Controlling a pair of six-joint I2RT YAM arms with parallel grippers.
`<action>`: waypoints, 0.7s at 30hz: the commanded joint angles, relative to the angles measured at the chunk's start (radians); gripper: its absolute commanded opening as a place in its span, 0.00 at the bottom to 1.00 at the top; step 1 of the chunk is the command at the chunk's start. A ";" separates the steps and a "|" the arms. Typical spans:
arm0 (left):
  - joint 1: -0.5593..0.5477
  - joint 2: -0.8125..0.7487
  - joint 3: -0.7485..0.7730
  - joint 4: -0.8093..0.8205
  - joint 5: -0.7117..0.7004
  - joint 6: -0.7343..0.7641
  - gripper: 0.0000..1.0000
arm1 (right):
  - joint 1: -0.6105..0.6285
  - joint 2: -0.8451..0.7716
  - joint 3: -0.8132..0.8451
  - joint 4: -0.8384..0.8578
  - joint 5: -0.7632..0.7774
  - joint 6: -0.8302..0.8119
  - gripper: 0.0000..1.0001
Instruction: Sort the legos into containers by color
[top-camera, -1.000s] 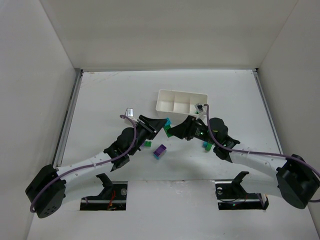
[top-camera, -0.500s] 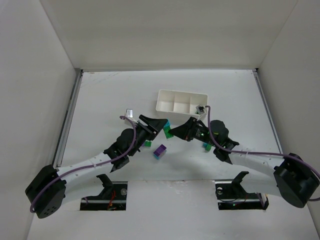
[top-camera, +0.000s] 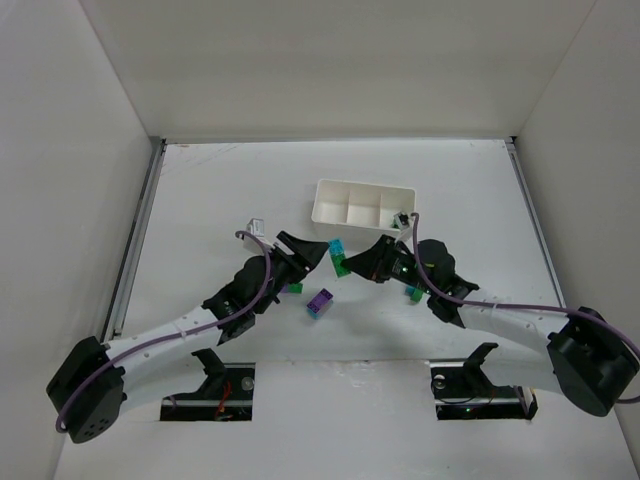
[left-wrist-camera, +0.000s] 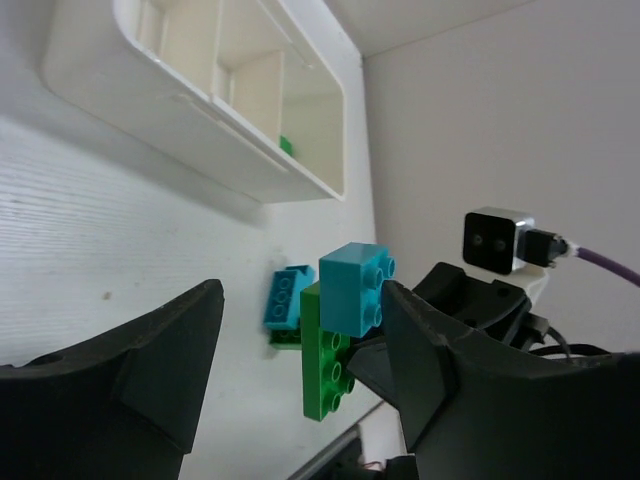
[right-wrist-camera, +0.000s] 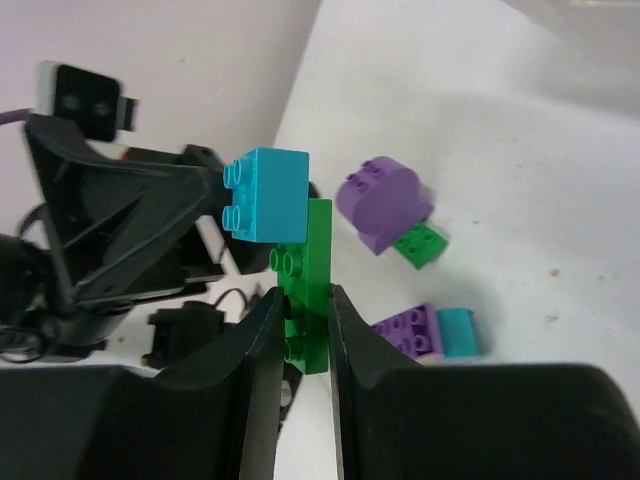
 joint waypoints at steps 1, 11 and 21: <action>-0.021 -0.049 0.081 -0.116 -0.092 0.114 0.60 | -0.002 -0.002 0.053 -0.094 0.084 -0.095 0.17; -0.141 0.078 0.282 -0.355 -0.198 0.291 0.53 | 0.090 -0.006 0.188 -0.400 0.359 -0.336 0.16; -0.168 0.206 0.366 -0.380 -0.204 0.314 0.55 | 0.164 0.008 0.231 -0.468 0.495 -0.403 0.17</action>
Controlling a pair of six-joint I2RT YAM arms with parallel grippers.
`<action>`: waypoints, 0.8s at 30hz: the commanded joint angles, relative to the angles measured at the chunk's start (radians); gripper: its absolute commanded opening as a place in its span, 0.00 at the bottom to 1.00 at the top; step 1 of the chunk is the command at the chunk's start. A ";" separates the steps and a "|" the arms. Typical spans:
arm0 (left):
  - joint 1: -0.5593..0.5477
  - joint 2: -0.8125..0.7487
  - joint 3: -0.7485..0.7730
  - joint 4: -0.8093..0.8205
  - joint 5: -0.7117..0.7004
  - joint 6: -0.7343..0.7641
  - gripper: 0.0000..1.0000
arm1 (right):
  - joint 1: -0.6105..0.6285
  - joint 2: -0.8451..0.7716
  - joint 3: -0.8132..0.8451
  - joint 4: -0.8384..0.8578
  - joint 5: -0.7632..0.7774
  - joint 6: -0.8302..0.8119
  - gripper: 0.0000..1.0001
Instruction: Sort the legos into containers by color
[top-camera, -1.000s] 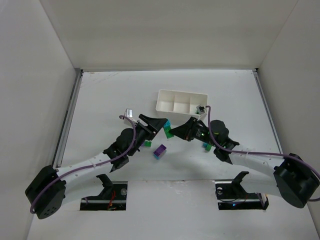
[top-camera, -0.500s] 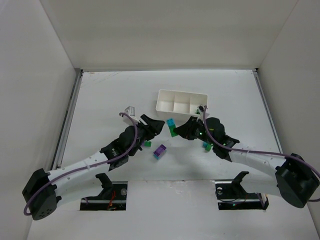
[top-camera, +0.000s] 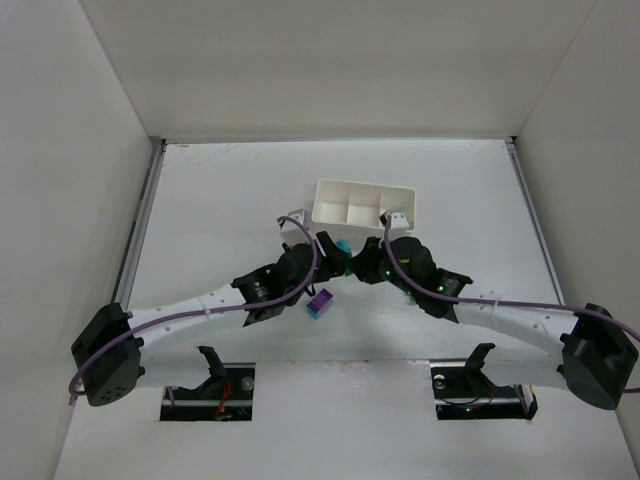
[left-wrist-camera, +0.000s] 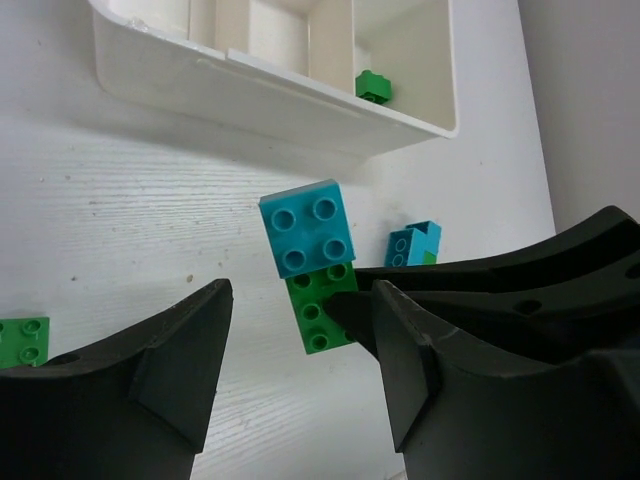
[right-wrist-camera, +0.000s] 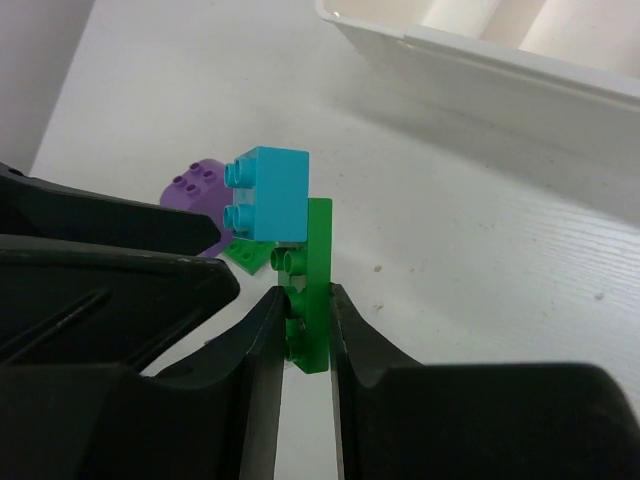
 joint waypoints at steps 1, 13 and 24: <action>0.001 -0.012 0.052 0.002 -0.035 0.029 0.54 | 0.010 0.002 0.042 -0.012 0.060 -0.040 0.17; 0.013 0.043 0.059 0.044 -0.029 0.029 0.53 | 0.050 0.018 0.057 -0.006 0.062 -0.043 0.17; 0.033 0.059 0.055 0.068 -0.029 0.020 0.44 | 0.062 0.004 0.045 0.028 0.052 -0.035 0.17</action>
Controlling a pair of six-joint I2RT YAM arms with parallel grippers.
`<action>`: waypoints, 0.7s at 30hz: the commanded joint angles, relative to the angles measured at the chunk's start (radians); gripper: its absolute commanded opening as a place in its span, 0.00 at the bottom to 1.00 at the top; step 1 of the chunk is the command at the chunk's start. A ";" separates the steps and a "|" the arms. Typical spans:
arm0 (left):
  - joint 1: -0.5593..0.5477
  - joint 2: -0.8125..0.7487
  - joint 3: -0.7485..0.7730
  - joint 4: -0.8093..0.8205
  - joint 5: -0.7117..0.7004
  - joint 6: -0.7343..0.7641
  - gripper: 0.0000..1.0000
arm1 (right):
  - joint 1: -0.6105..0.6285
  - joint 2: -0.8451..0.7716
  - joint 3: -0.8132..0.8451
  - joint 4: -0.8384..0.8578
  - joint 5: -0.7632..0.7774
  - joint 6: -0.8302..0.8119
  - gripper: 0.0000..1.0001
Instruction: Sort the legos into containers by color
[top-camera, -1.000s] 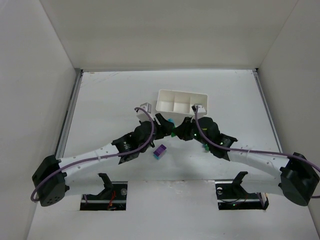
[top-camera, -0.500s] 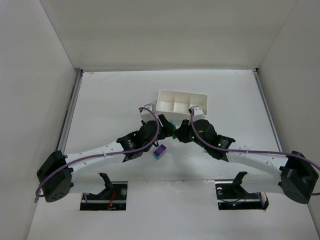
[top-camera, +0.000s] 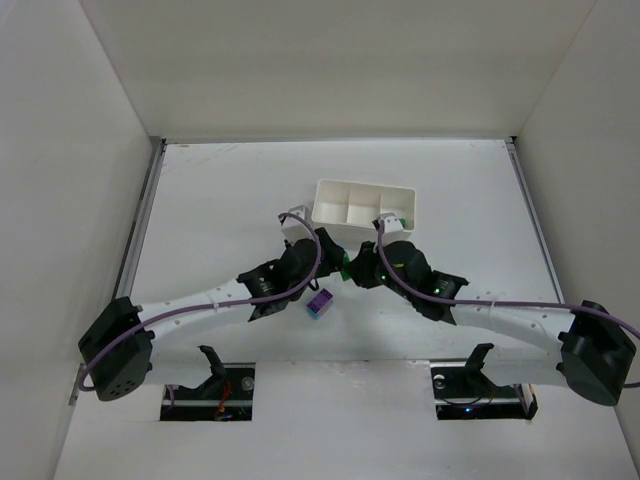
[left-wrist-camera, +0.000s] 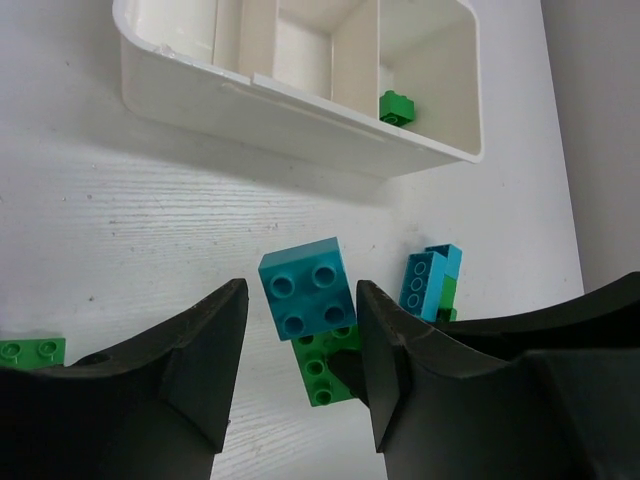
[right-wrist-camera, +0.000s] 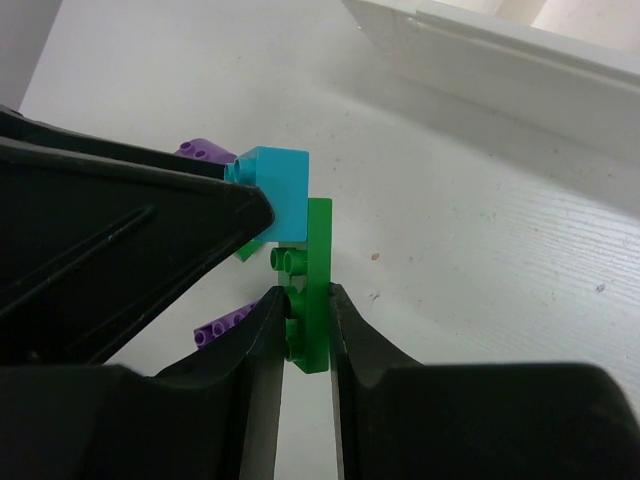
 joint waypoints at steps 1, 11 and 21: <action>0.003 0.006 0.035 0.063 -0.012 0.004 0.44 | 0.013 -0.012 0.034 0.051 0.010 -0.003 0.17; 0.002 0.008 0.018 0.071 -0.003 -0.021 0.38 | 0.013 -0.035 0.014 0.071 0.012 0.005 0.17; 0.029 -0.069 -0.022 0.071 0.060 -0.033 0.14 | -0.019 -0.040 -0.018 0.067 0.028 0.011 0.17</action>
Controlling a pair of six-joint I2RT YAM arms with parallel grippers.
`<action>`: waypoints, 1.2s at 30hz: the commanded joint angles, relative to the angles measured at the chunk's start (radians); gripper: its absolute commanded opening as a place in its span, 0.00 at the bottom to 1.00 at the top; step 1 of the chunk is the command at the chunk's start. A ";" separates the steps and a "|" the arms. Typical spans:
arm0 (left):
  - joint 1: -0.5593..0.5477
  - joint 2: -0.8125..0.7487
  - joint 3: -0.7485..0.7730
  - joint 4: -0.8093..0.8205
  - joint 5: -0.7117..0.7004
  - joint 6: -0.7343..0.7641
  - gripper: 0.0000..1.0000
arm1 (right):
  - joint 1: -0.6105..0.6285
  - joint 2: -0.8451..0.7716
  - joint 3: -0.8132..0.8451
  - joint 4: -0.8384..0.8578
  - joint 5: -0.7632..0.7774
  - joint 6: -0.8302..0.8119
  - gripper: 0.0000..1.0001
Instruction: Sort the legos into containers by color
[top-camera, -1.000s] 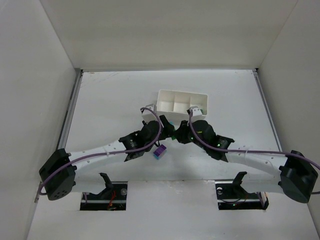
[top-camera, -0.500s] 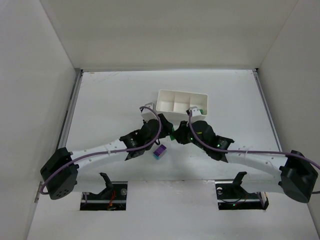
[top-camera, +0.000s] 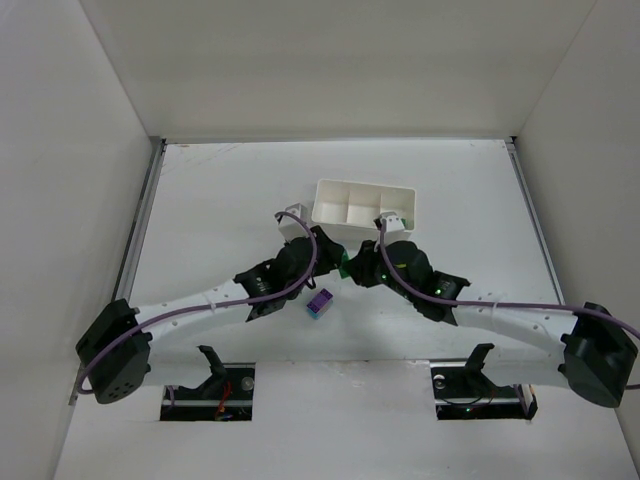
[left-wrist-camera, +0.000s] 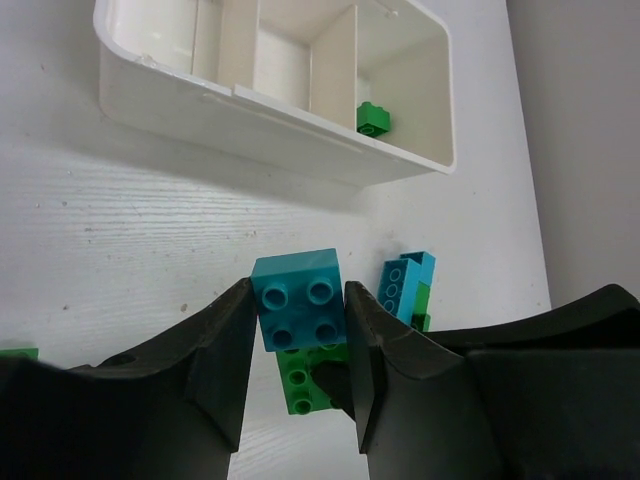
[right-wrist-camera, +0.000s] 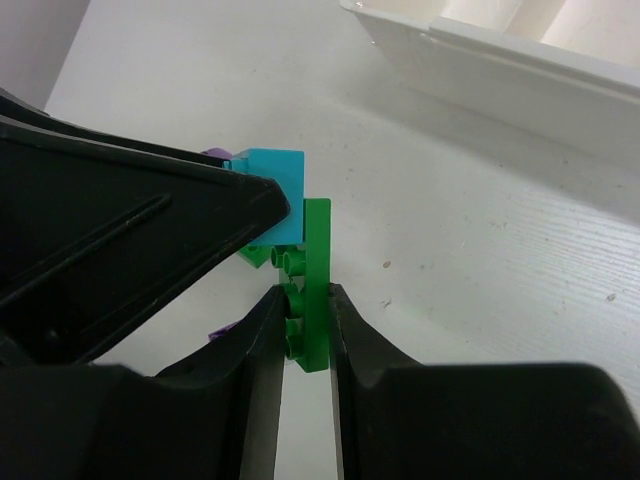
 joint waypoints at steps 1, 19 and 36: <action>0.027 -0.078 -0.024 0.021 0.051 -0.010 0.13 | -0.035 -0.038 -0.021 0.046 0.029 0.010 0.17; 0.093 -0.216 -0.111 -0.011 0.068 -0.025 0.13 | -0.253 -0.061 0.117 -0.064 0.164 -0.033 0.17; 0.064 -0.215 -0.125 -0.005 0.022 0.009 0.14 | -0.410 0.194 0.257 -0.061 0.302 -0.072 0.18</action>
